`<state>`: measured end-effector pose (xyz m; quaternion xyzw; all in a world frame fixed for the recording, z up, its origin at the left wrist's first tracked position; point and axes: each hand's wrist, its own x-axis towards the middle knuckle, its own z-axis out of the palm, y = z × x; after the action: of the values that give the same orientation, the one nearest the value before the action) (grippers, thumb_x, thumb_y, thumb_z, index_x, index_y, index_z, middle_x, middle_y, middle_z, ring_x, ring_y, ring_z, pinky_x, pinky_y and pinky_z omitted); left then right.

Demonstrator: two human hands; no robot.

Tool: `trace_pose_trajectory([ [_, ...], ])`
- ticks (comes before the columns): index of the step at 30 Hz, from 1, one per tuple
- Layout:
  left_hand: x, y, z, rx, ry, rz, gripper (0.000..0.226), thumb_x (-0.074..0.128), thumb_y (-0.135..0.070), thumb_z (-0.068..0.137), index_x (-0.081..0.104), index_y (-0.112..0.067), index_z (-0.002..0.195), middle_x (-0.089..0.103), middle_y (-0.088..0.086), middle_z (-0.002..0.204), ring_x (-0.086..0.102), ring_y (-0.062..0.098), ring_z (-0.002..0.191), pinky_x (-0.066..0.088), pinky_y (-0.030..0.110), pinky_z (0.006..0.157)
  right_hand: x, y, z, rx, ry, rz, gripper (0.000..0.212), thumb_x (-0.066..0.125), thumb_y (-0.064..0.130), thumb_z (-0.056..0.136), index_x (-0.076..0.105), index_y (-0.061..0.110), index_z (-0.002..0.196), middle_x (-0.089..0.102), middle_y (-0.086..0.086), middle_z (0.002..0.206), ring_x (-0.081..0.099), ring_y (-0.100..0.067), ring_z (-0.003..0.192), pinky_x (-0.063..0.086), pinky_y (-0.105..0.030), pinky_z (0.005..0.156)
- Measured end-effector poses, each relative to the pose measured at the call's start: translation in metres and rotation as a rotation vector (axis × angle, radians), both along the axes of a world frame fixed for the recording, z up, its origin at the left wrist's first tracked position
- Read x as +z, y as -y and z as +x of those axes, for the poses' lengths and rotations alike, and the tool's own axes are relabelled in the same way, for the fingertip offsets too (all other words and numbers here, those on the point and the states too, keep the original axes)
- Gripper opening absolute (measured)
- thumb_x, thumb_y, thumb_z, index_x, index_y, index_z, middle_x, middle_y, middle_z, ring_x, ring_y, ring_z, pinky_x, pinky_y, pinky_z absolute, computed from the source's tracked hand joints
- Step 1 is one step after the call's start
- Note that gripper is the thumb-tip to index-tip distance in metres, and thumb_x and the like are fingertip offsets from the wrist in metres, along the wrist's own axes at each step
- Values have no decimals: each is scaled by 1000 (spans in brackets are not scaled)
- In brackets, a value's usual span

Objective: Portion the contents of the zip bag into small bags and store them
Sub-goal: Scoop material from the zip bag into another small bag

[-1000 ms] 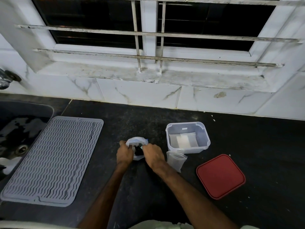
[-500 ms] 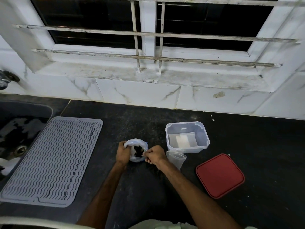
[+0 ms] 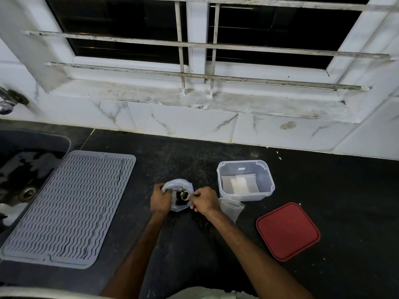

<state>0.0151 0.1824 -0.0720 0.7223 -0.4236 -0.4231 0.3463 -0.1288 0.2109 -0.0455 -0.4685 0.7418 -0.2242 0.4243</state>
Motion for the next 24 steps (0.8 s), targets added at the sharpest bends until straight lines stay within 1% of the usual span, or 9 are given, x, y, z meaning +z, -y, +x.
trace_pose_trajectory([
  [4,6,2,0,-13,-7,-41,24,60,-13,91,54,-9,114,61,5,104,59,22,96,44,32,78,2,-2,-3,-10,79,21,25,66,24,89,72,13,67,66,2,54,53,-7,40,51,-26,54],
  [7,11,3,0,-38,-31,-73,32,58,-6,89,51,-9,121,58,3,108,55,18,98,41,29,81,8,-3,-4,-25,167,40,23,68,24,89,73,11,71,67,-1,58,53,-8,43,46,-21,47],
  [10,11,5,2,-70,-59,-87,40,57,0,87,50,-9,125,56,3,113,55,18,102,45,31,86,16,-3,-4,-19,253,44,21,69,22,89,71,15,70,68,-4,61,55,-10,47,46,-20,47],
  [12,11,6,3,-46,-118,-73,40,55,3,86,50,-8,124,57,5,113,56,20,101,48,33,87,23,-4,-6,-16,294,46,19,68,19,89,71,13,72,68,-7,64,55,-10,48,45,-20,46],
  [14,11,7,4,49,-242,-36,34,53,4,87,51,-6,119,58,8,108,57,19,93,49,31,80,31,-5,-11,-6,321,54,15,67,17,91,72,9,79,68,-6,64,54,-9,49,44,-18,45],
  [16,8,9,6,124,-331,-26,29,56,2,87,54,-1,116,61,13,105,59,20,89,50,29,72,39,-6,-18,0,339,67,15,66,17,92,73,5,86,67,-3,64,55,-8,50,43,-16,44],
  [18,4,9,6,112,-359,-52,26,60,-1,87,57,4,113,63,17,104,61,25,93,50,28,69,46,-9,-26,-4,365,66,15,66,17,93,72,6,84,66,-2,63,54,-5,48,43,-15,44],
  [21,1,8,1,87,-407,-81,25,62,-5,90,58,5,112,63,15,103,60,25,95,49,25,70,55,-13,-41,-23,377,39,14,67,17,92,70,10,80,66,-2,63,53,-3,44,42,-14,42],
  [24,2,5,-3,66,-401,-82,30,63,-10,91,57,2,118,64,17,112,61,20,94,49,26,72,67,-17,-57,-44,382,20,13,67,19,92,71,9,85,67,-3,64,53,-4,46,41,-14,43],
])
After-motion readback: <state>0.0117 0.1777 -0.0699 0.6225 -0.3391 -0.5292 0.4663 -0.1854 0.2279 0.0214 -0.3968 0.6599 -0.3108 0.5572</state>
